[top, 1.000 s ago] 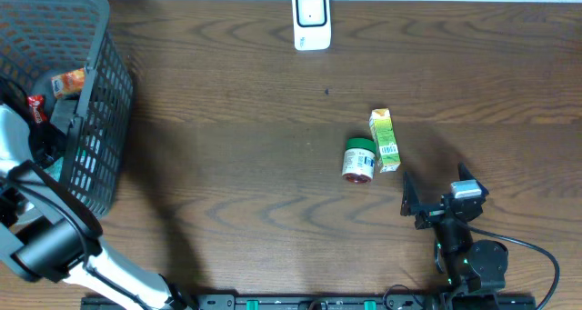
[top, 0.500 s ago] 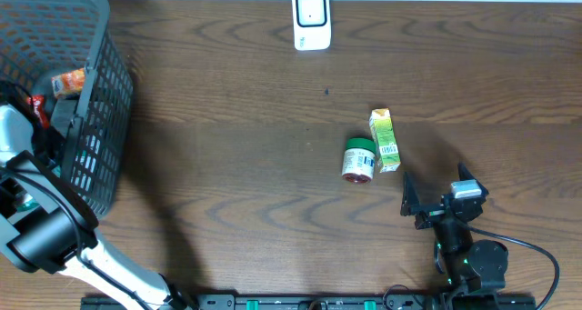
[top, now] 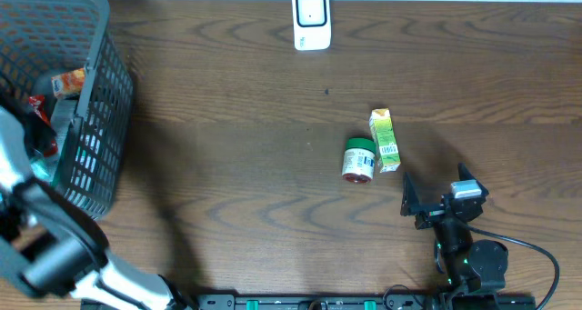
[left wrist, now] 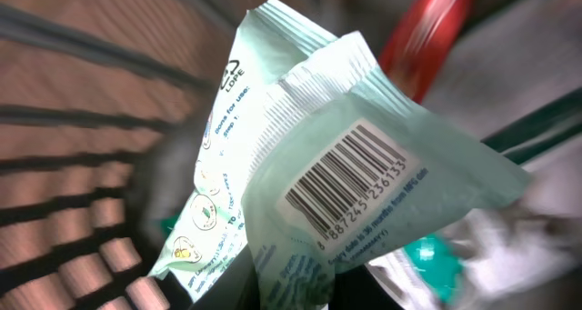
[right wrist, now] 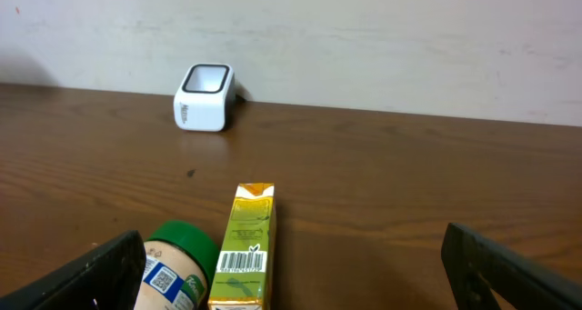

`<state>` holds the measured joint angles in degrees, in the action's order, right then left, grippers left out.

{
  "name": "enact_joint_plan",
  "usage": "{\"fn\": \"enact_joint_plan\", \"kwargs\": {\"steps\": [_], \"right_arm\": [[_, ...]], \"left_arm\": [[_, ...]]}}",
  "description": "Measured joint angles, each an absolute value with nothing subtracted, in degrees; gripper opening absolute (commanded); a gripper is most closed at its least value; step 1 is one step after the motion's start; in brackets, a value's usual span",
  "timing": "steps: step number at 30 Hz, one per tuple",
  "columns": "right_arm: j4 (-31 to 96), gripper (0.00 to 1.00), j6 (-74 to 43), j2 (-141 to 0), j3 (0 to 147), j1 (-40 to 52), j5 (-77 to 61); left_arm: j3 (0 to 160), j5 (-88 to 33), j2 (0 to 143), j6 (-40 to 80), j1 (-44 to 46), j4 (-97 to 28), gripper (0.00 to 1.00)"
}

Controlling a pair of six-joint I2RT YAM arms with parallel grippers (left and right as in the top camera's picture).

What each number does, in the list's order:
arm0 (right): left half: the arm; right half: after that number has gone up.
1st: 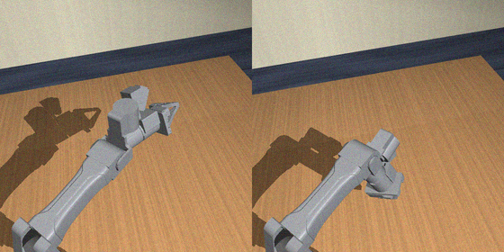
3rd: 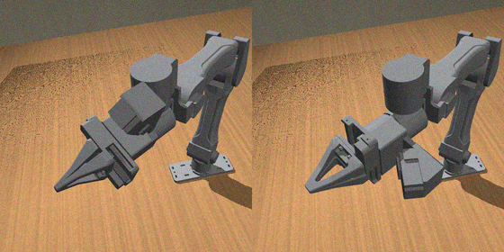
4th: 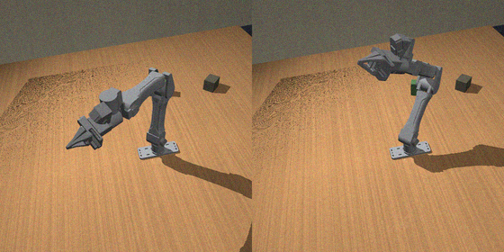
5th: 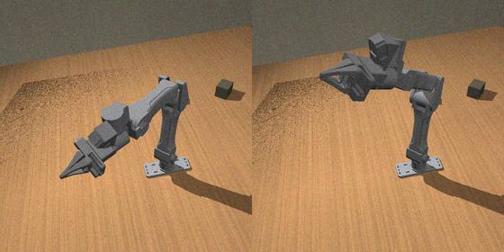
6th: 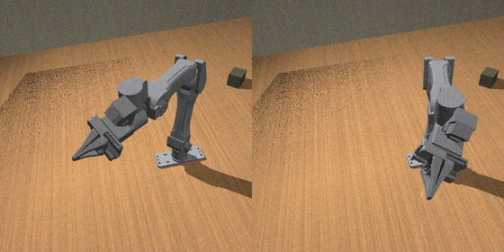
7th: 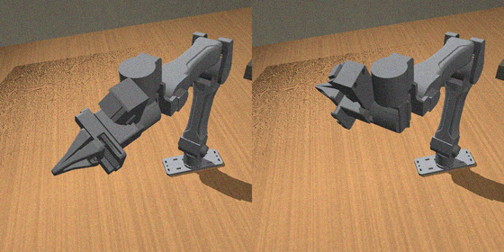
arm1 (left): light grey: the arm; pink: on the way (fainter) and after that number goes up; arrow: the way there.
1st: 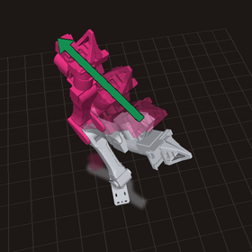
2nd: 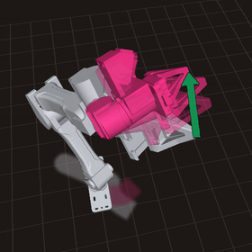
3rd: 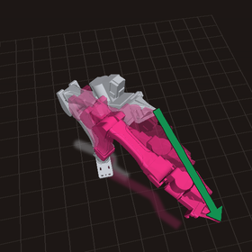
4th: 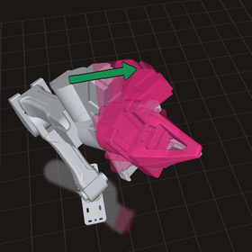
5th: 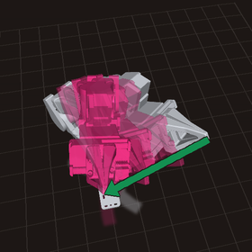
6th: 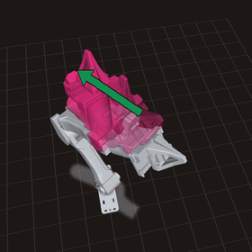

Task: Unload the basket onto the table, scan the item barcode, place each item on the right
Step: 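Grasp the pale green snack pack in the basket with the left gripper, then carry the pale green wipes pack out and set it on the table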

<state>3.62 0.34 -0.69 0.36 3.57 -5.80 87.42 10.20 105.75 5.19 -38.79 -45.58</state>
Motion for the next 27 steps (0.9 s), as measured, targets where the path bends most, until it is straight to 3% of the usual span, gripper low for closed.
{"fn": "enact_joint_plan", "kwargs": {"steps": [5,13,21,27], "right_arm": [[3.64,0.99,0.34,-0.69,0.36,3.57,-5.78],[3.62,0.99,0.34,-0.69,0.36,3.57,-5.76],[3.62,0.99,0.34,-0.69,0.36,3.57,-5.78],[3.60,0.99,0.34,-0.69,0.38,3.57,-5.78]], "left_arm": [[87.61,5.82,88.77,7.53,-38.79,-43.09,0.21],[88.40,-11.53,64.40,13.74,-34.79,-45.63,0.22],[85.10,-15.75,56.10,15.09,-15.16,-53.39,0.22],[72.36,-13.98,60.27,17.63,1.19,-50.83,0.22]]}}
